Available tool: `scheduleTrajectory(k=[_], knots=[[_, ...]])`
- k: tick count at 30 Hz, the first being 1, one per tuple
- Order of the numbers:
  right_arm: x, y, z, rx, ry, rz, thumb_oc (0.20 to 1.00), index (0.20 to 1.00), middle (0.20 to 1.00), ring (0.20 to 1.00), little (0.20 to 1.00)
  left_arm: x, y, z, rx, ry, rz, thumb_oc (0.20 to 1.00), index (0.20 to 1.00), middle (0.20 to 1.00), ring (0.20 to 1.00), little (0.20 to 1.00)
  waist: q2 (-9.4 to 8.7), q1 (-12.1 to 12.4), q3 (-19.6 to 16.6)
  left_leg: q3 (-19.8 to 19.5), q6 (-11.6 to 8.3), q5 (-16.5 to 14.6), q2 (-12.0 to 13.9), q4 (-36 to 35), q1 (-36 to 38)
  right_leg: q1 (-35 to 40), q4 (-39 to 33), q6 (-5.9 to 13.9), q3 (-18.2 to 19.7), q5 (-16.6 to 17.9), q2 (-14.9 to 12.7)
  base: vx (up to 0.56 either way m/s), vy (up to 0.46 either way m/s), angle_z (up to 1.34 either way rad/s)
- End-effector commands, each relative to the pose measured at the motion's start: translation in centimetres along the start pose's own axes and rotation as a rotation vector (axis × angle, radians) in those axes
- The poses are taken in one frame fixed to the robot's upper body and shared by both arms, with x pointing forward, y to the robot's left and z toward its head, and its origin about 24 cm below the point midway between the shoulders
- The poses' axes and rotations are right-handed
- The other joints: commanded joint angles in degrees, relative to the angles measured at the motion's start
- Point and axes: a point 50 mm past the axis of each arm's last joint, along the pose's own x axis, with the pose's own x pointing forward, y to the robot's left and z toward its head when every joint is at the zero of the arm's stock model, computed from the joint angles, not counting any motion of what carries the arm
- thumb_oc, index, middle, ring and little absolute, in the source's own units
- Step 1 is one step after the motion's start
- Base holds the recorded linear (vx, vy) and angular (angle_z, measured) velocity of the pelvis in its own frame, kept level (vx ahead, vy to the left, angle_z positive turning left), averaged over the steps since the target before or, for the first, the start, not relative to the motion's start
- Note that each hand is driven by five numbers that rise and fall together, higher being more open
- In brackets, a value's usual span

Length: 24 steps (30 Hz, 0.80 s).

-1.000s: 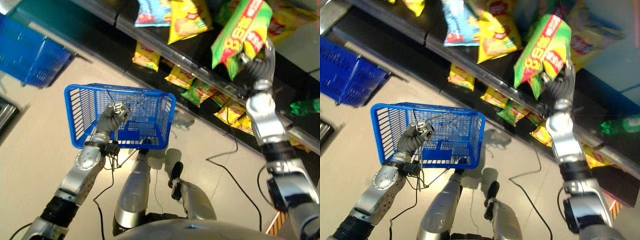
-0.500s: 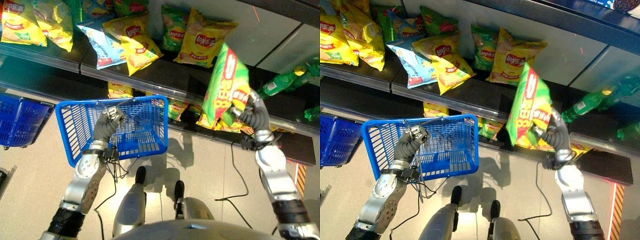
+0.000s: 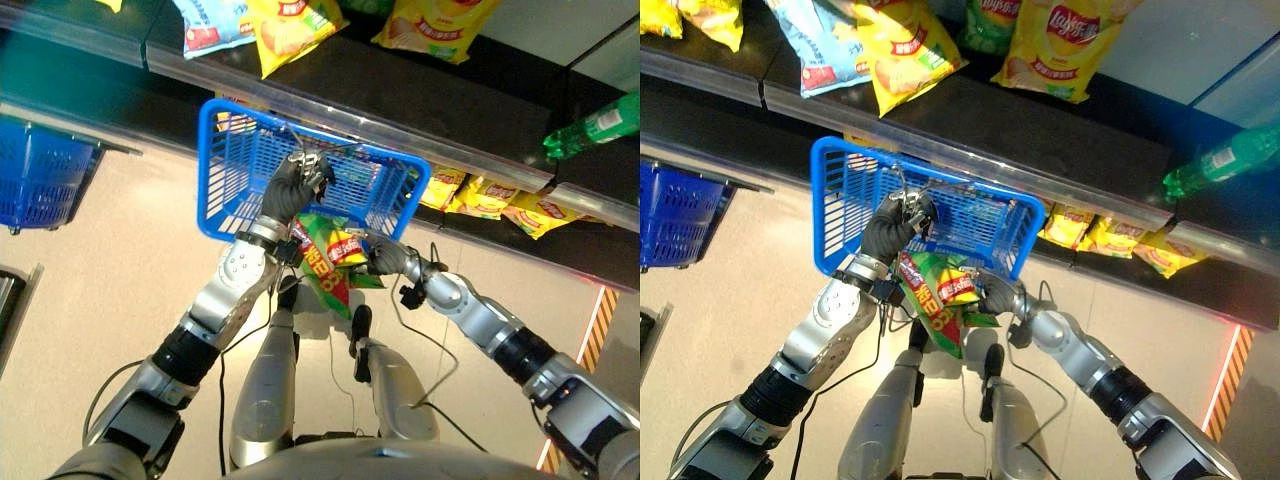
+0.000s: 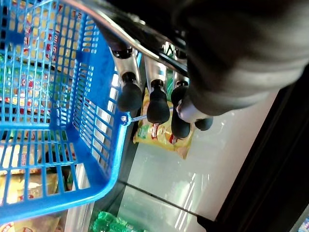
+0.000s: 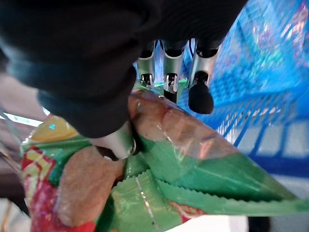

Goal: Pick up the snacks into the basket

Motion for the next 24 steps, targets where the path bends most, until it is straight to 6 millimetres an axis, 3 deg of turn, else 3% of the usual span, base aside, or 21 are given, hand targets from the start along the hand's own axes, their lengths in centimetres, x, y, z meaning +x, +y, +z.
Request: scheduleTrajectory(k=[1,7,9,11,12,14,15,17,19,21,24], knots=[[1.3,0.0,2.4,-0.052,-0.108,-0.028,0.2,0.2,0.2,0.2,0.2,2.4,-2.6,6.3,-0.054,-0.358,-0.102,0.2,0.2,0.2,0.2,0.2,-1.49,0.7,-1.5,-0.2,-1.07,-7.4,-2.1,6.9,-0.9,-0.6,-3.7,1.76,-0.7,3.2,-1.5,-0.02,-0.016,0.21],[3.8,0.7,3.0,-0.091,-0.081,-0.027,0.2,0.2,0.2,0.2,0.2,3.5,-5.2,7.0,-0.126,-0.386,-0.164,0.2,0.2,0.2,0.2,0.2,-0.64,2.3,1.1,-1.1,-1.04,-7.1,-2.4,6.8,-1.5,-1.4,-2.6,1.64,-1.7,3.1,-2.1,-0.02,-0.024,0.09],[5.1,-0.4,3.3,-0.124,-0.06,-0.081,0.2,0.2,0.2,0.2,0.2,3.6,-6.1,6.9,-0.181,-0.376,-0.187,0.2,0.2,0.2,0.2,0.2,0.04,3.1,2.2,-1.1,-0.88,-7.1,-2.6,7.1,-1.7,-1.5,-2.4,1.63,-1.9,3.1,-2.3,0.0,-0.011,0.13],[5.1,-0.4,3.4,-0.124,-0.061,-0.082,0.2,0.2,0.2,0.2,0.2,3.6,-6.1,6.9,-0.18,-0.376,-0.187,0.2,0.2,0.2,0.2,0.2,0.03,3.1,2.2,-1.1,-0.88,-7.1,-2.6,7.1,-1.6,-1.5,-2.4,1.63,-1.9,3.1,-2.3,0.0,0.006,0.07],[5.9,-1.9,3.3,-0.122,-0.024,-0.172,0.2,0.2,0.2,0.2,0.2,3.5,-6.5,6.7,-0.204,-0.367,-0.198,0.2,0.2,0.2,0.2,0.2,0.57,3.7,2.8,-1.0,-0.68,-7.1,-2.8,7.1,-1.6,-1.6,-2.2,1.73,-2.0,3.4,-2.5,0.0,0.0,0.0],[5.9,-1.9,3.3,-0.122,-0.024,-0.172,0.2,0.2,0.2,0.2,0.2,3.5,-6.5,6.7,-0.204,-0.367,-0.199,0.2,0.2,0.2,0.2,0.2,0.57,3.7,2.8,-0.9,-0.68,-7.1,-2.8,7.1,-1.6,-1.6,-2.2,1.73,-2.0,3.4,-2.5,0.0,0.0,0.0],[6.7,-4.2,3.8,-0.108,-0.008,-0.292,0.2,0.2,0.2,0.2,0.2,3.2,-7.0,6.4,-0.22,-0.346,-0.222,0.2,0.2,0.2,0.2,0.2,1.14,4.5,3.3,-0.9,-0.33,-7.2,-2.8,7.2,-1.6,-1.5,-2.2,1.8,-1.9,3.5,-2.8,0.02,0.026,0.09],[7.1,-5.8,4.1,-0.102,0.007,-0.368,0.2,0.2,0.2,0.2,0.2,3.0,-7.4,5.9,-0.225,-0.321,-0.238,0.2,0.2,0.2,0.2,0.2,1.43,4.8,3.3,-0.8,-0.05,-7.3,-3.1,7.1,-1.5,-1.4,-2.3,1.82,-1.9,3.6,-3.0,0.03,0.03,0.09],[7.3,-6.2,4.2,-0.107,0.01,-0.386,0.2,0.2,0.2,0.2,0.2,3.0,-7.5,5.9,-0.227,-0.317,-0.243,0.2,0.2,0.2,0.2,0.2,1.55,4.9,3.4,-0.9,0.01,-7.4,-3.2,7.2,-1.4,-1.3,-2.2,1.84,-2.0,3.6,-3.1,0.01,0.014,0.07],[7.4,-8.4,4.1,-0.126,0.046,-0.458,0.2,0.2,0.2,0.2,0.2,2.8,-7.8,5.5,-0.246,-0.293,-0.268,0.2,0.2,0.2,0.2,0.2,1.85,5.4,3.2,-1.0,0.18,-7.6,-3.4,7.3,-1.3,-1.1,-2.4,1.93,-2.2,3.7,-3.3,0.03,0.032,0.09],[7.6,-9.9,4.1,-0.141,0.078,-0.505,0.2,0.2,0.2,0.2,0.2,2.6,-8.2,5.4,-0.257,-0.277,-0.297,0.2,0.2,0.2,0.2,0.2,2.05,5.9,3.1,-1.0,0.37,-7.9,-3.7,7.5,-1.4,-1.1,-2.4,2.01,-2.2,3.8,-3.6,0.02,0.019,0.08]])
